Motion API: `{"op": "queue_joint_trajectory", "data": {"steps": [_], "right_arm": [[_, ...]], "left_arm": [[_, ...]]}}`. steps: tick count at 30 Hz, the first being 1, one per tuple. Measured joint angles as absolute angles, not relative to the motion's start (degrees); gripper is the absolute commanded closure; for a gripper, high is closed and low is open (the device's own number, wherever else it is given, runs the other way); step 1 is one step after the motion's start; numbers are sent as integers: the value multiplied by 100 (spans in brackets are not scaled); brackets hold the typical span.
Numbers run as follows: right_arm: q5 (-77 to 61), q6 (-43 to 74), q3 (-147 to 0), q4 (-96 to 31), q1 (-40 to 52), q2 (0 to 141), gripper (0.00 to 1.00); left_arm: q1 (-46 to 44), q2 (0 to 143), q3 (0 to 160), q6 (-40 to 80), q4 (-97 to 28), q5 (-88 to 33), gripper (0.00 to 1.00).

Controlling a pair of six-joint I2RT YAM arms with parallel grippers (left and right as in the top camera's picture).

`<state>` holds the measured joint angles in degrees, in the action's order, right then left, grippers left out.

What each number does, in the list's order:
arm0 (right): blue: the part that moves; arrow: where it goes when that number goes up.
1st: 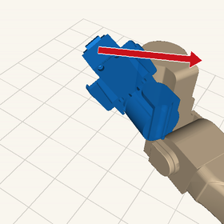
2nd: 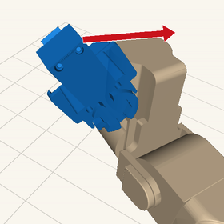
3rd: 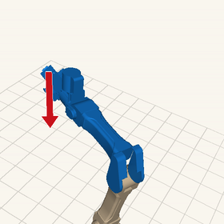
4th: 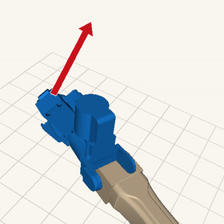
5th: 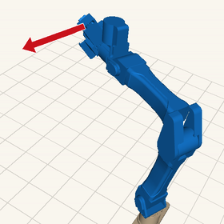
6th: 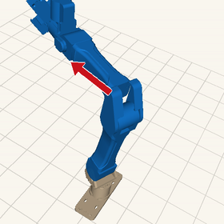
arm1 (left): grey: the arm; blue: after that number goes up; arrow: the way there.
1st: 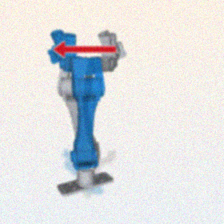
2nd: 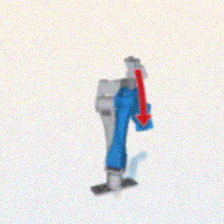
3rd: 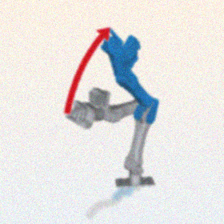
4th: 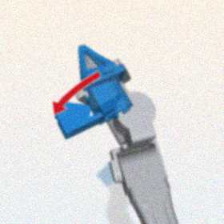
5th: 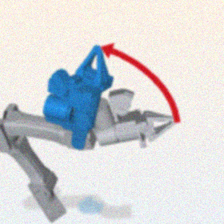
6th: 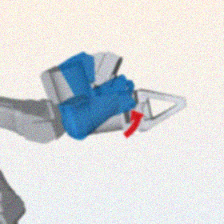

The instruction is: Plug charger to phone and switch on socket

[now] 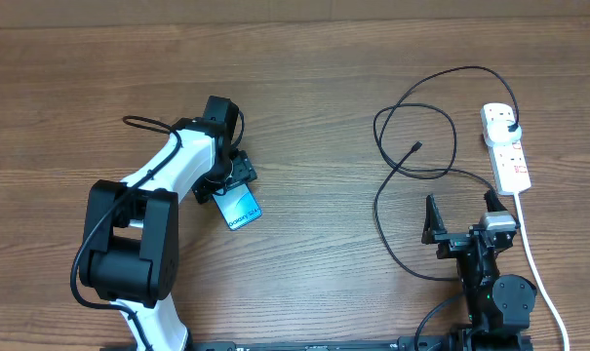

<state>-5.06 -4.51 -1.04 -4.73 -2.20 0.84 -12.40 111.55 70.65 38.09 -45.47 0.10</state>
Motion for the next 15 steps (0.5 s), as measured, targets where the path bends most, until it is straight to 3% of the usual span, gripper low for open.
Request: {"op": "queue_joint_trajectory", "data": {"steps": [5,15], "right_arm": [[-506,-454,-102,-471,-220,84,0],[-506,-454,-102,-469,-220,84,0]], "left_arm": [[-1240,11133,7063,3664,-4510,-174,0],[-1240,11122,7063,3601,-4665,-327,0]]}}
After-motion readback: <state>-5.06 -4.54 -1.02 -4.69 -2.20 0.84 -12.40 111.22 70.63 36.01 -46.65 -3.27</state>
